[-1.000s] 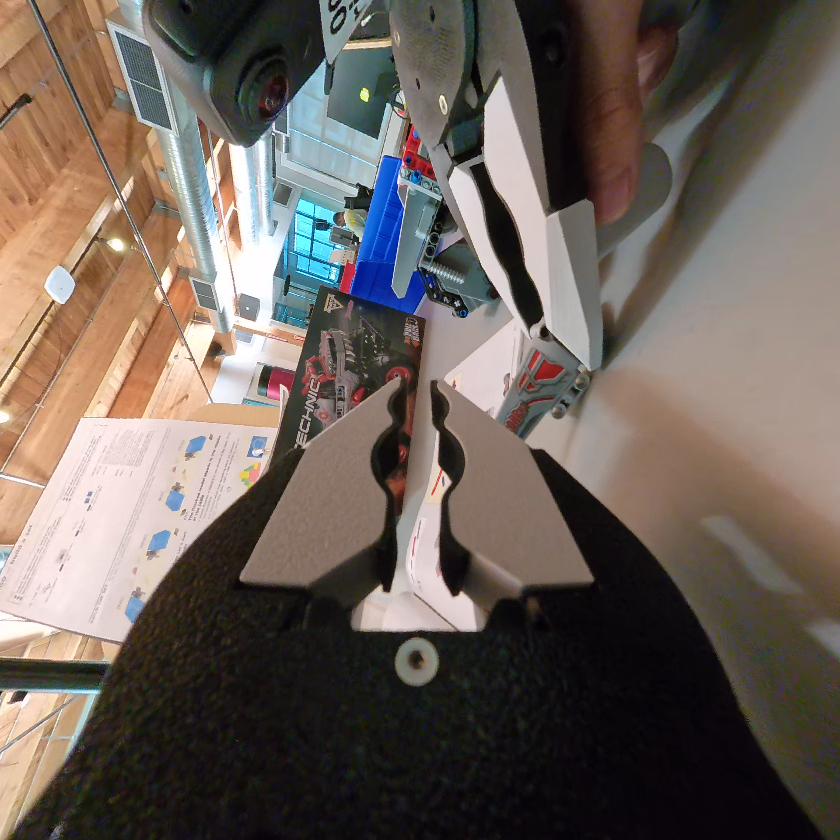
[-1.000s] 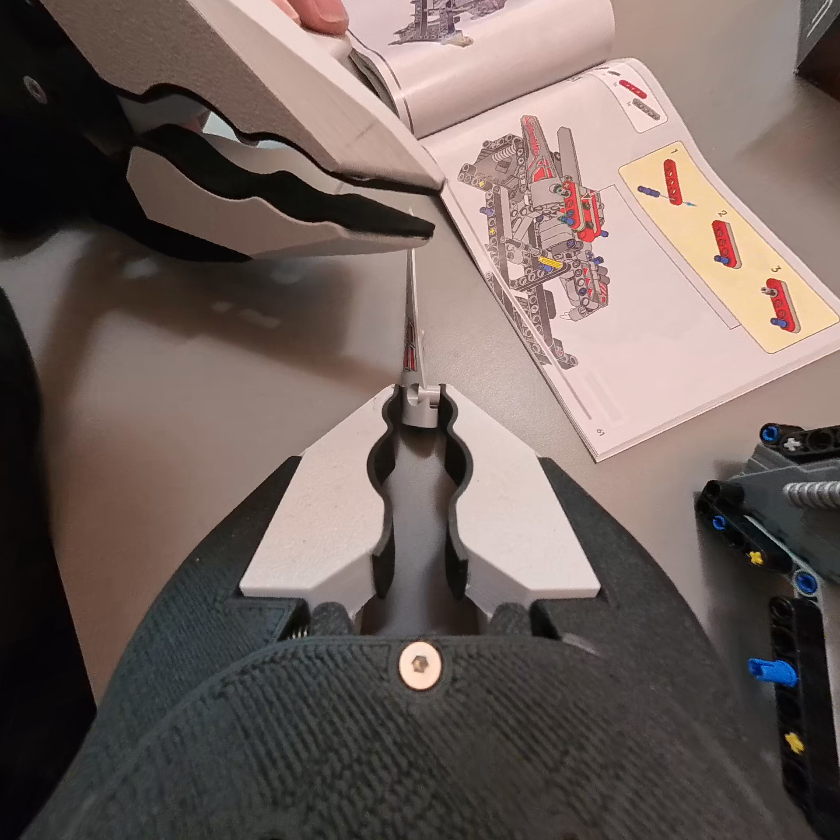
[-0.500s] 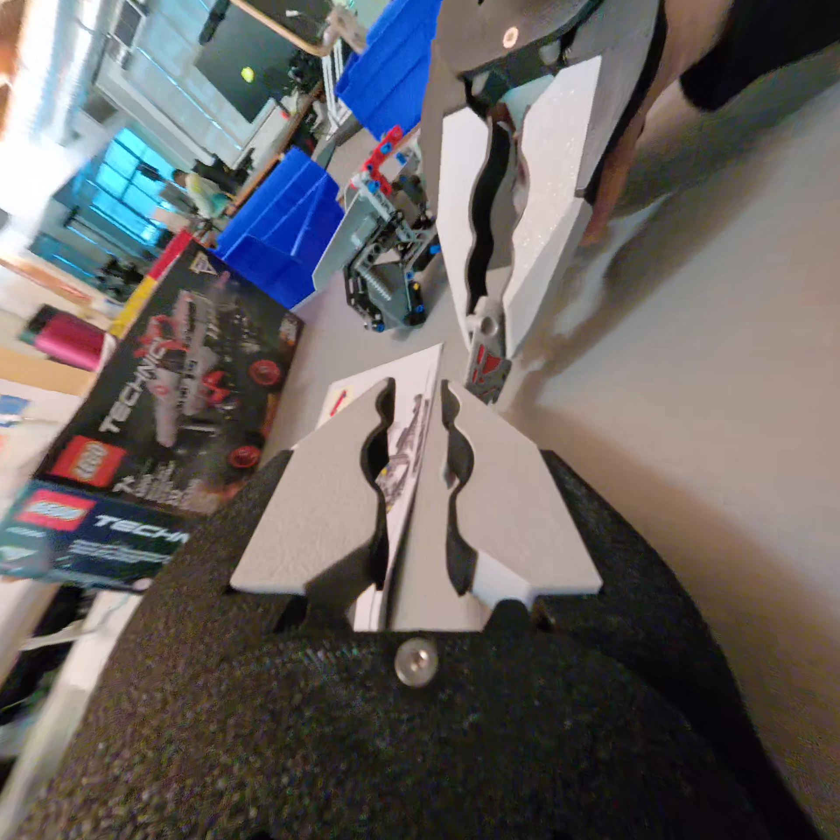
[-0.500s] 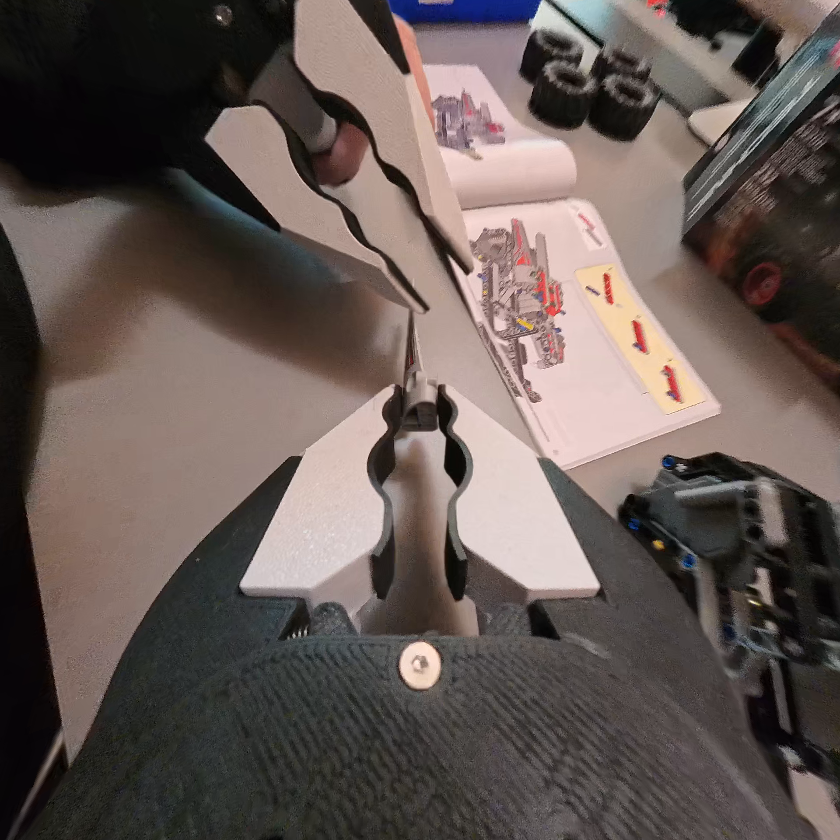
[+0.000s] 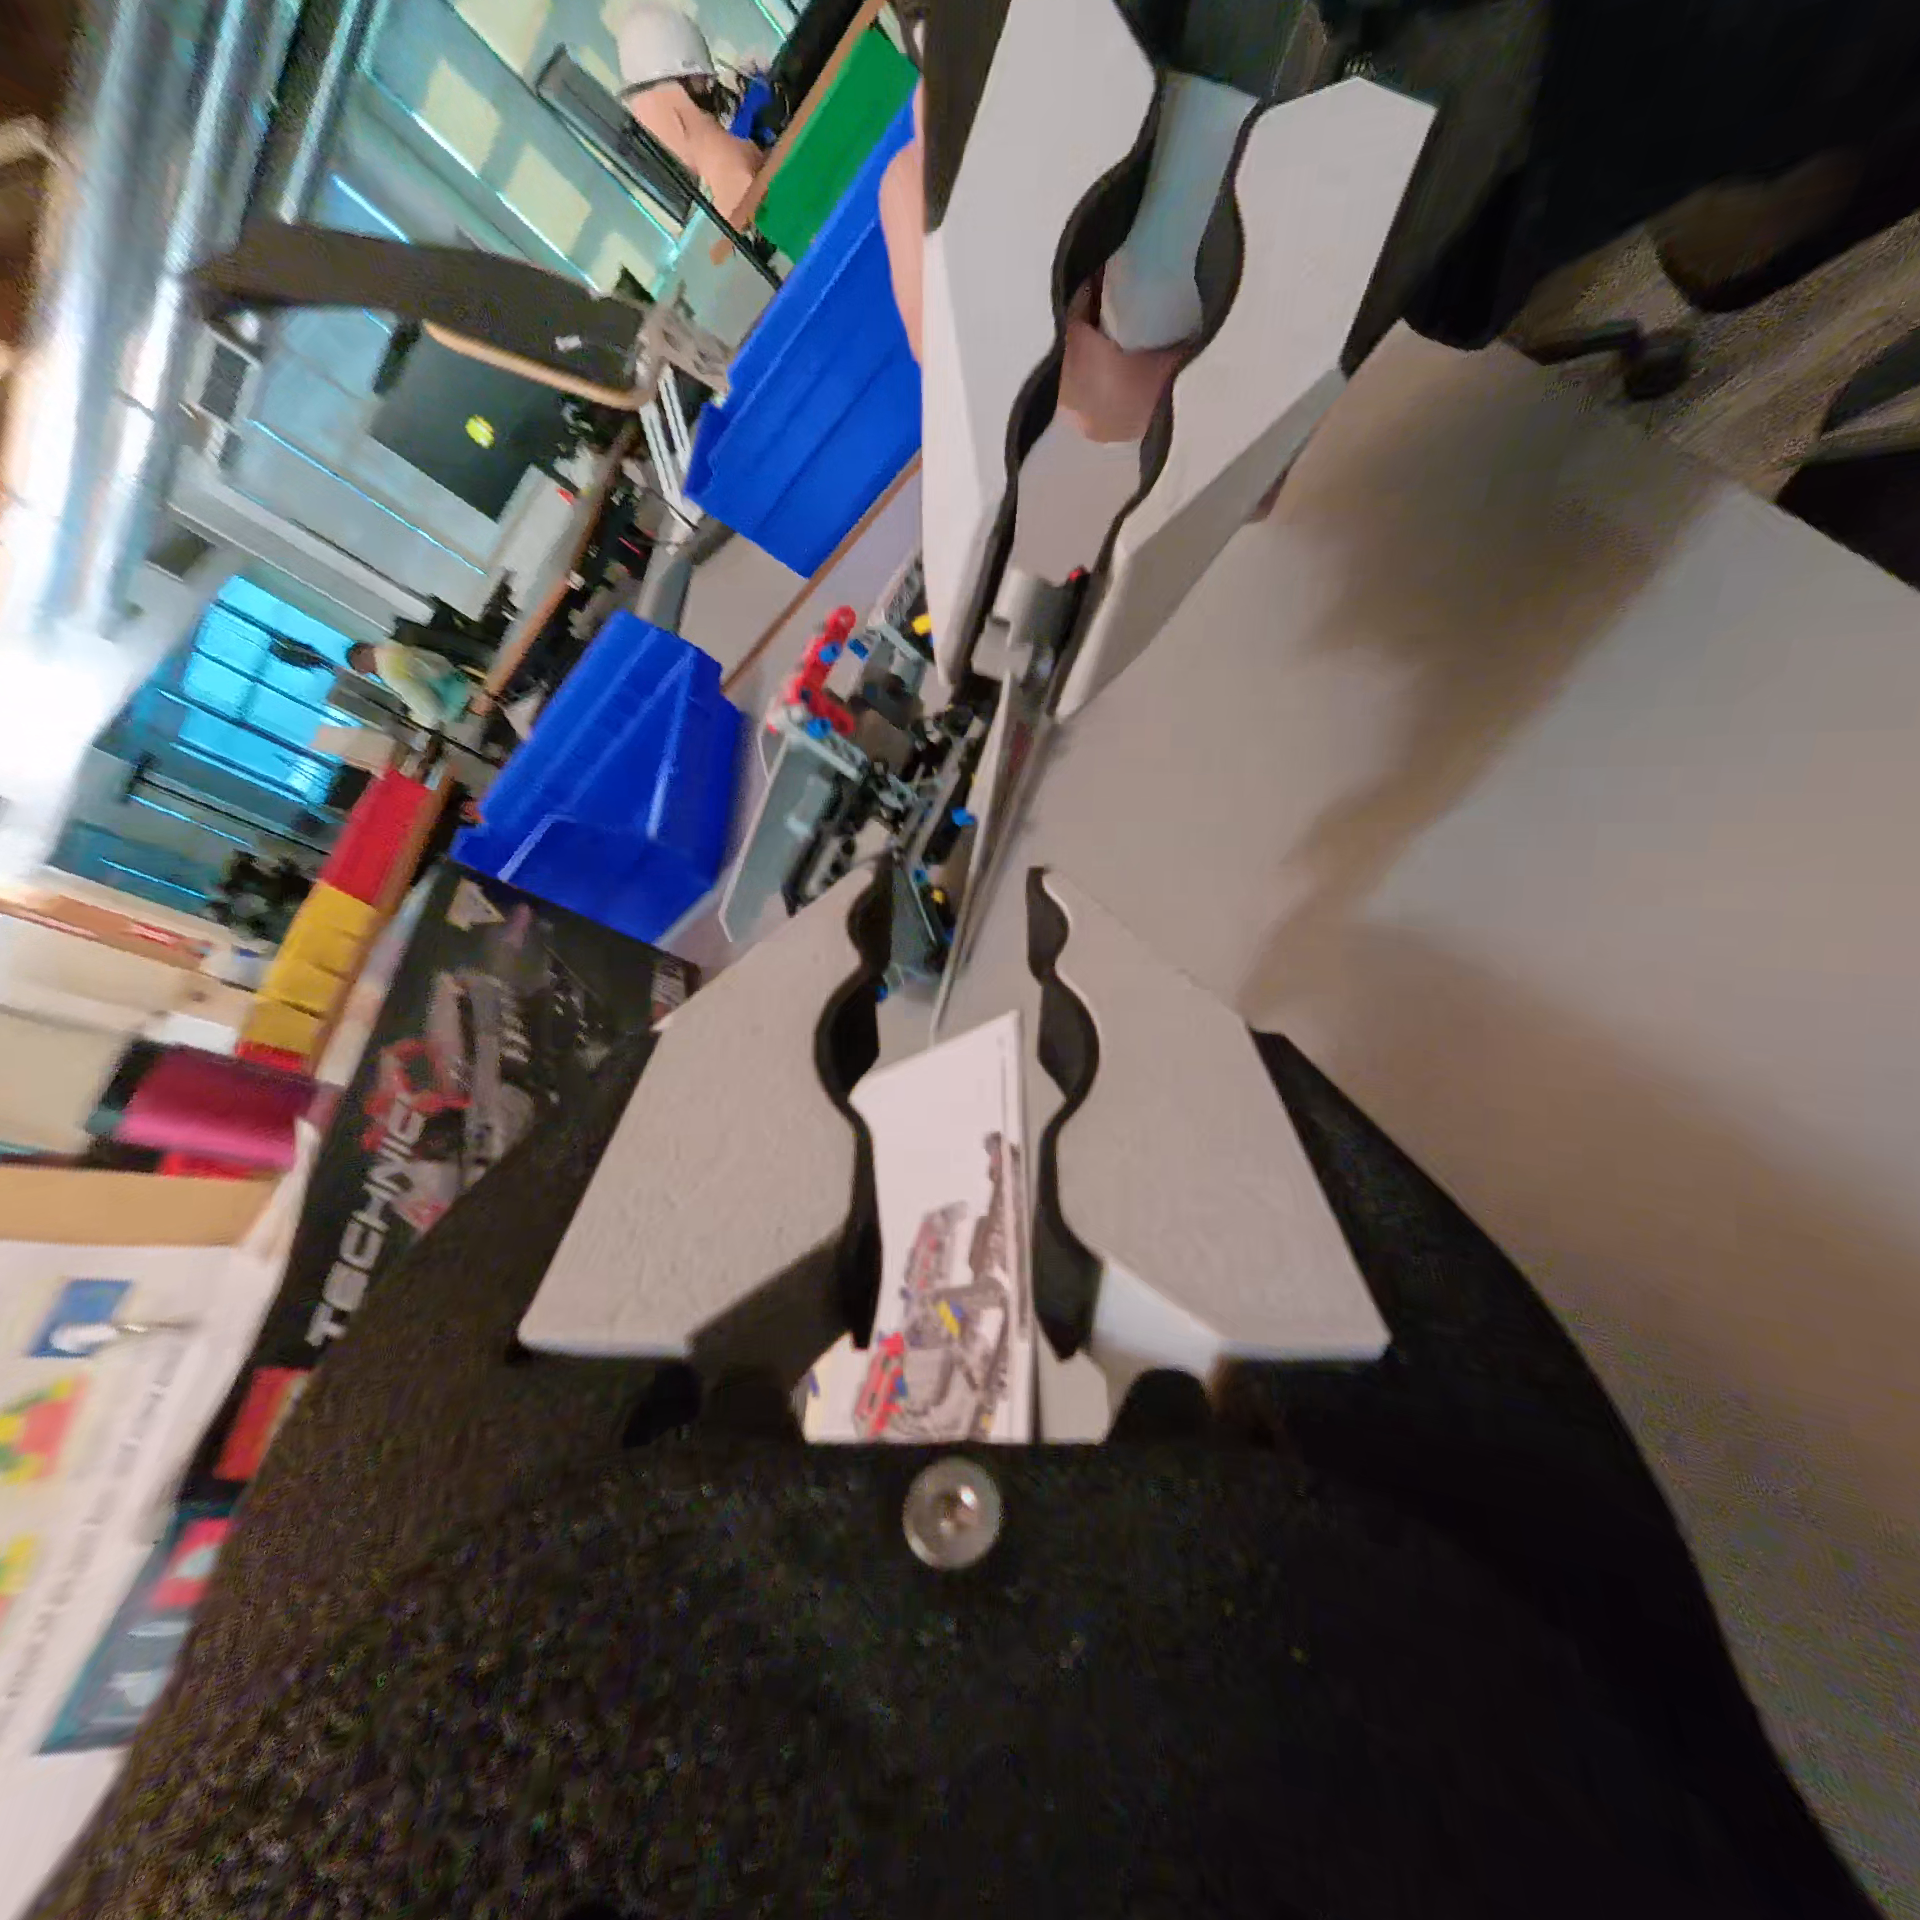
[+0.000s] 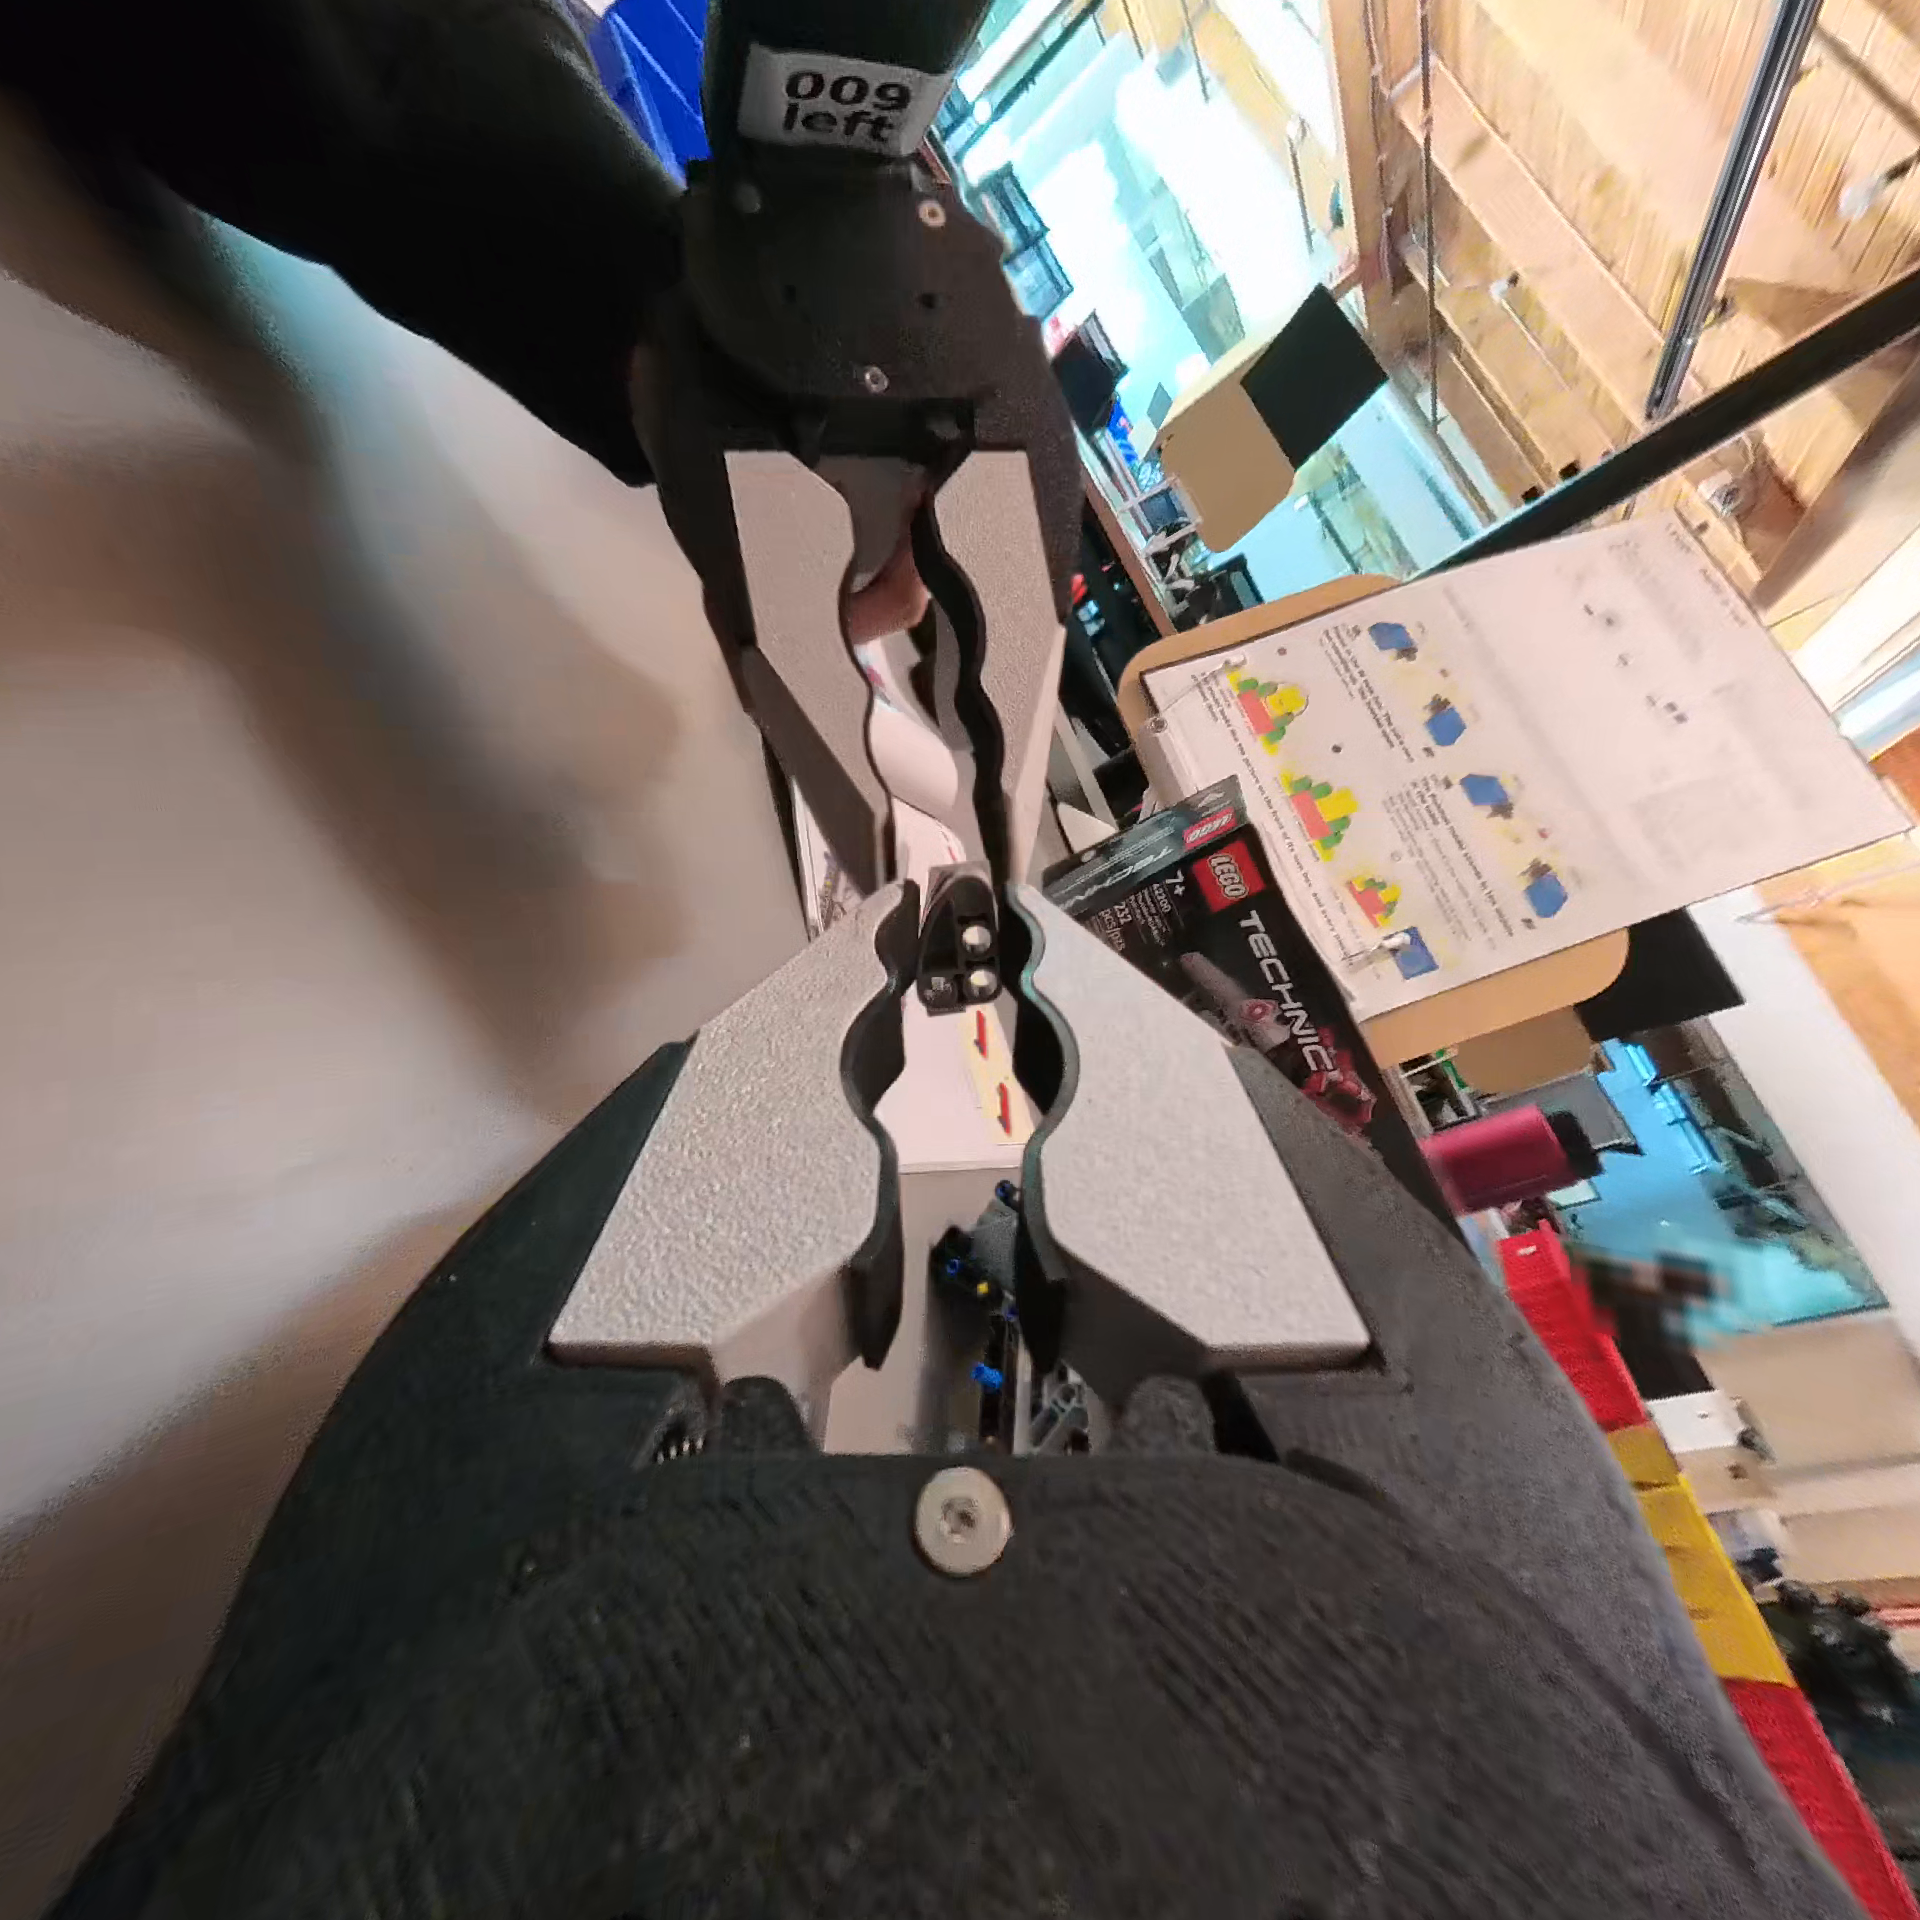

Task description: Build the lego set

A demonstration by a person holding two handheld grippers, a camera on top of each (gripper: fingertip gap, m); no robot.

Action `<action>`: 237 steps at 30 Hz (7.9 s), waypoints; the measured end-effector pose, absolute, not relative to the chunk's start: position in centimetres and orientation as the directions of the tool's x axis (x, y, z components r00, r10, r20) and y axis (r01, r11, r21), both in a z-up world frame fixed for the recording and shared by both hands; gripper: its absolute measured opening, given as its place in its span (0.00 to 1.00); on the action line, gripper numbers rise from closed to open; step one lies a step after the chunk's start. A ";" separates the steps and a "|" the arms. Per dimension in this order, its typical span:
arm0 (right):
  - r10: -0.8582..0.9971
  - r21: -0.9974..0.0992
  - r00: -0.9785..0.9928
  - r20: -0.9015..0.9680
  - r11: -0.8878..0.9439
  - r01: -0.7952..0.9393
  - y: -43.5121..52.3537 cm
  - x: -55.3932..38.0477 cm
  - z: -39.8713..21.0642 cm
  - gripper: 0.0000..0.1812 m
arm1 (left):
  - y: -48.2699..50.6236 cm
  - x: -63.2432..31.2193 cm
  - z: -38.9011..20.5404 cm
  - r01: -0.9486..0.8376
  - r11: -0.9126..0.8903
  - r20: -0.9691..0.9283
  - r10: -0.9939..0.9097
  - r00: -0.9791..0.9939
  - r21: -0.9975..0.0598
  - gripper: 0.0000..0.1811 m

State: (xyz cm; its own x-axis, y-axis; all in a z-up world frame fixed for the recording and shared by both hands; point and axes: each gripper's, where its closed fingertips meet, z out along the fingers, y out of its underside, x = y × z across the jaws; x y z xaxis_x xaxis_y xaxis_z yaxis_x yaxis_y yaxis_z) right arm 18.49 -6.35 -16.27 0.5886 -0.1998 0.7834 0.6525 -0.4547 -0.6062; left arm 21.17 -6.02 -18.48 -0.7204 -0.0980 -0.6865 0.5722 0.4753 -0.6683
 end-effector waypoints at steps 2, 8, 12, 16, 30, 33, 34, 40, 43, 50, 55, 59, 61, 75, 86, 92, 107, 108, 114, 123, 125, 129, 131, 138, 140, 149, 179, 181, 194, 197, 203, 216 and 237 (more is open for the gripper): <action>-0.215 -0.585 0.554 0.804 -0.452 0.674 -6.6 18.2 -15.8 0.07 | -6.8 20.9 -17.7 0.628 0.477 -0.747 -0.099 -0.657 -0.615 0.06; -0.350 -0.592 0.480 0.805 -0.410 0.694 -9.3 18.3 -13.2 0.18 | -7.7 20.9 -15.6 0.787 0.559 -0.952 -0.017 -0.304 -0.261 0.00; -0.327 -0.613 0.518 0.790 -0.438 0.658 -10.3 18.5 -14.1 0.18 | -8.3 21.0 -16.3 0.790 0.594 -0.968 0.071 -0.241 -0.153 0.00; -0.256 -0.570 0.517 0.817 -0.501 0.651 -10.6 18.5 -15.3 0.10 | -8.7 21.2 -16.8 0.773 0.614 -0.951 0.115 -0.286 -0.158 0.00; -0.445 -0.957 0.876 0.185 -0.286 0.057 -11.9 21.5 -17.2 0.06 | -10.5 21.9 -17.3 0.549 0.480 -0.548 0.159 -0.822 -0.684 0.01; -0.460 -0.970 0.887 0.047 -0.232 -0.069 -12.2 22.2 -17.2 0.06 | -10.8 22.6 -17.4 0.454 0.457 -0.418 0.184 -0.890 -0.765 0.01; -0.467 -0.972 0.883 0.038 -0.223 -0.076 -12.4 22.4 -17.0 0.06 | -11.0 22.8 -17.1 0.422 0.437 -0.380 0.185 -0.906 -0.794 0.01; -0.480 -0.988 0.877 0.034 -0.147 -0.042 -13.1 23.5 -15.2 0.06 | -11.6 23.9 -16.5 0.409 0.369 -0.353 0.211 -0.911 -0.834 0.02; -0.455 -0.956 0.856 0.245 -0.260 0.135 -13.2 23.3 -15.0 0.06 | -11.7 24.2 -16.5 0.487 0.375 -0.431 0.227 -0.873 -0.789 0.02; -0.390 -0.780 0.679 0.621 -0.388 0.490 -13.4 22.2 -14.2 0.06 | -12.2 24.3 -15.7 0.651 0.339 -0.606 0.242 -0.758 -0.679 0.03; -0.397 -0.764 0.655 0.643 -0.386 0.517 -14.2 22.5 -14.5 0.06 | -12.5 24.2 -15.0 0.715 0.297 -0.684 0.216 -0.696 -0.633 0.03; -0.401 -0.766 0.653 0.642 -0.374 0.523 -14.6 22.7 -14.6 0.05 | -12.9 24.4 -15.1 0.745 0.289 -0.715 0.223 -0.663 -0.601 0.02; -0.394 -0.755 0.646 0.654 -0.393 0.525 -14.8 22.9 -15.0 0.06 | -13.1 24.6 -15.4 0.763 0.294 -0.728 0.240 -0.642 -0.576 0.02; -0.530 -0.902 0.783 0.326 -0.423 0.089 -19.0 28.4 -15.2 0.46 | -12.5 27.6 -18.2 0.313 0.388 -0.214 0.276 -0.937 -0.867 0.02; -0.390 -0.886 0.921 -0.009 -0.424 -0.189 -16.1 30.6 -18.9 0.37 | -13.3 29.8 -20.0 0.168 0.406 -0.059 0.268 -0.962 -0.898 0.02; -0.422 -0.914 0.907 -0.011 -0.364 -0.180 -15.6 31.1 -18.9 0.35 | -13.4 30.2 -20.6 0.163 0.398 -0.064 0.252 -0.966 -0.903 0.02; -0.443 -0.894 0.895 0.040 -0.417 -0.166 -15.6 31.5 -19.6 0.25 | -13.7 30.5 -20.8 0.030 0.410 0.065 0.214 -0.975 -0.912 0.02; -0.444 -0.893 0.895 0.040 -0.418 -0.167 -15.6 31.5 -19.6 0.25 | -13.7 30.5 -20.8 0.020 0.410 0.073 0.210 -0.975 -0.912 0.02; -0.441 -0.890 0.897 0.038 -0.424 -0.170 -15.6 31.5 -19.7 0.25 | -13.7 30.5 -20.8 0.021 0.404 0.065 0.198 -0.978 -0.914 0.02; -0.430 -0.895 0.902 0.036 -0.415 -0.163 -15.7 31.7 -19.7 0.24 | -13.5 30.7 -20.9 0.108 0.420 -0.030 0.188 -0.982 -0.901 0.06; -0.431 -0.898 0.902 0.033 -0.409 -0.163 -15.7 31.8 -19.7 0.24 | -12.9 31.2 -21.1 0.136 0.461 -0.062 0.173 -0.983 -0.877 0.09; -0.433 -0.905 0.901 0.020 -0.392 -0.168 -15.7 31.9 -19.7 0.25 | -11.4 32.1 -20.0 0.156 0.488 -0.102 0.135 -0.986 -0.859 0.15; -0.430 -0.906 0.903 0.023 -0.390 -0.163 -15.7 31.9 -19.7 0.25 | -11.3 32.1 -19.2 0.150 0.477 -0.107 0.117 -0.987 -0.866 0.15; -0.419 -0.903 0.906 0.057 -0.409 -0.133 -15.7 31.8 -19.7 0.24 | -14.0 30.7 -19.9 0.253 0.535 -0.226 0.116 -0.967 -0.806 0.10; -0.422 -0.903 0.905 0.060 -0.410 -0.131 -15.6 31.8 -19.7 0.24 | -14.4 30.8 -20.3 0.263 0.554 -0.248 0.105 -0.963 -0.790 0.08; -0.417 -0.899 0.906 0.079 -0.422 -0.116 -15.6 31.8 -19.7 0.24 | -15.5 29.9 -19.8 0.161 0.498 -0.126 0.103 -0.987 -0.852 0.03; -0.441 -0.910 0.897 0.037 -0.385 -0.152 -15.6 32.4 -19.7 0.24 | -12.0 31.5 -18.6 0.144 0.578 -0.138 0.055 -0.989 -0.803 0.15; -0.443 -0.911 0.896 0.034 -0.383 -0.155 -15.6 32.4 -19.7 0.25 | -13.1 31.0 -19.7 0.154 0.601 -0.143 0.067 -0.987 -0.784 0.14; -0.421 -0.916 0.902 0.091 -0.392 -0.091 -15.3 32.2 -19.7 0.25 | -14.8 30.6 -20.2 0.174 0.521 -0.132 0.116 -0.984 -0.836 0.03; -0.410 -0.916 0.907 0.090 -0.391 -0.086 -15.1 32.1 -19.7 0.25 | -14.7 30.4 -20.3 0.209 0.520 -0.147 0.160 -0.976 -0.828 0.02; -0.402 -0.908 0.909 0.108 -0.413 -0.074 -15.1 32.1 -19.7 0.25 | -14.7 30.3 -20.3 0.252 0.516 -0.165 0.209 -0.964 -0.819 0.02; -0.338 -0.913 0.941 0.018 -0.390 -0.123 -15.4 32.4 -19.5 0.27 | -14.9 30.5 -19.8 0.172 0.522 -0.046 0.246 -0.968 -0.835 0.00; -0.280 -0.906 0.960 0.017 -0.411 -0.104 -14.3 32.7 -19.8 0.29 | -13.9 30.5 -20.2 -0.049 0.599 0.273 0.290 -0.917 -0.800 0.00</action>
